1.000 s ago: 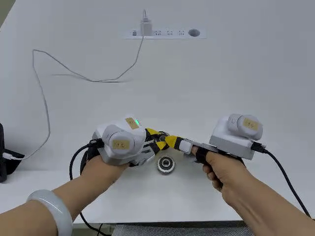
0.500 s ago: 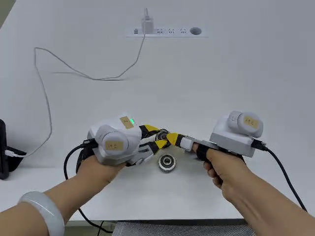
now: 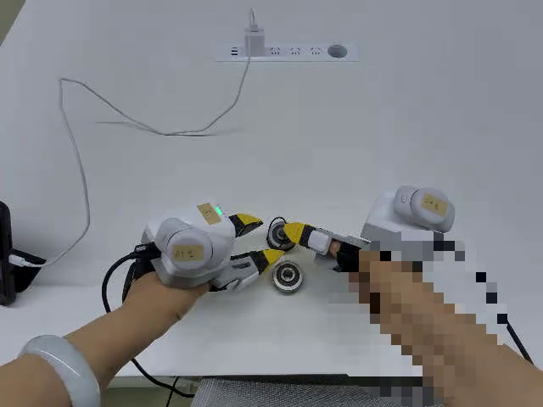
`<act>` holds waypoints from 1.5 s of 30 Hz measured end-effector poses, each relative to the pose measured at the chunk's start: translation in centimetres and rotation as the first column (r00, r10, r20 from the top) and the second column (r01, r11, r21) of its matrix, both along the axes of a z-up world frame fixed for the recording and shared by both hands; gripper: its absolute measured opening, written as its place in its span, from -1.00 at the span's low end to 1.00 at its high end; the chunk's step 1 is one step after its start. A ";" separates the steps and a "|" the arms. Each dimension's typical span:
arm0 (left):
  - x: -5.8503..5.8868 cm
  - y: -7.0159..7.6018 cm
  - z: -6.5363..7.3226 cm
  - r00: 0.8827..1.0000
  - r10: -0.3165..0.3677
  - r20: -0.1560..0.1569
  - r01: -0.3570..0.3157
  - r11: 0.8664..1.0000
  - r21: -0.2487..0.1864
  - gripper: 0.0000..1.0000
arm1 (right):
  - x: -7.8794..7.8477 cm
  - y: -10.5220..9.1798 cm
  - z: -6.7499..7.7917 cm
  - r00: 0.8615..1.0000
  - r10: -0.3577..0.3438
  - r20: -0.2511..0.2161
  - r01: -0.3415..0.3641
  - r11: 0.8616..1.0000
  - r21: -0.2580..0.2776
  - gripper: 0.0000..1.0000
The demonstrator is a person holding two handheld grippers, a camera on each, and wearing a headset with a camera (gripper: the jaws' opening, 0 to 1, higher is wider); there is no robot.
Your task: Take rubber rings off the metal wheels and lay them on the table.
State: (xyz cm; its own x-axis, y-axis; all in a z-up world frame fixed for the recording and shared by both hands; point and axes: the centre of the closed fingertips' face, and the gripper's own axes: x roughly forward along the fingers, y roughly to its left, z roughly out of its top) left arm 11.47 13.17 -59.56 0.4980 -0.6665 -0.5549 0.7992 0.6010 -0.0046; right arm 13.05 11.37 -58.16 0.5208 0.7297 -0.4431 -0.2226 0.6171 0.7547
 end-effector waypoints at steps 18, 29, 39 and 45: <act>-0.9 0.9 0.5 1.000 0.021 0.006 -0.021 0.999 -0.049 -0.06 | -2.6 -1.0 2.8 1.000 -0.031 0.006 0.030 0.996 0.080 -0.97; -1.2 1.3 0.3 1.000 0.030 -0.002 -0.030 0.998 -0.049 -0.06 | -2.9 -5.4 1.9 0.992 -0.126 -0.028 0.127 0.989 0.070 -0.97; -1.2 1.4 0.3 1.000 0.030 -0.003 -0.030 0.999 -0.042 -0.11 | -2.3 -8.5 -0.3 0.984 -0.174 -0.041 0.174 0.985 -0.009 -0.96; -1.3 1.4 0.1 1.000 0.029 -0.005 -0.029 0.999 -0.034 -0.11 | -2.5 -10.0 -1.7 0.986 -0.167 -0.012 0.164 0.977 -0.140 -0.95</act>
State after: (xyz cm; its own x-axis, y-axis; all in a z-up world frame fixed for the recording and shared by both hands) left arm 10.20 14.56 -59.42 0.5148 -0.6703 -0.5345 0.7816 0.6231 -0.0286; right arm 10.56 1.34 -59.84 0.6172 0.5657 -0.5469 -0.0919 0.7422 0.6639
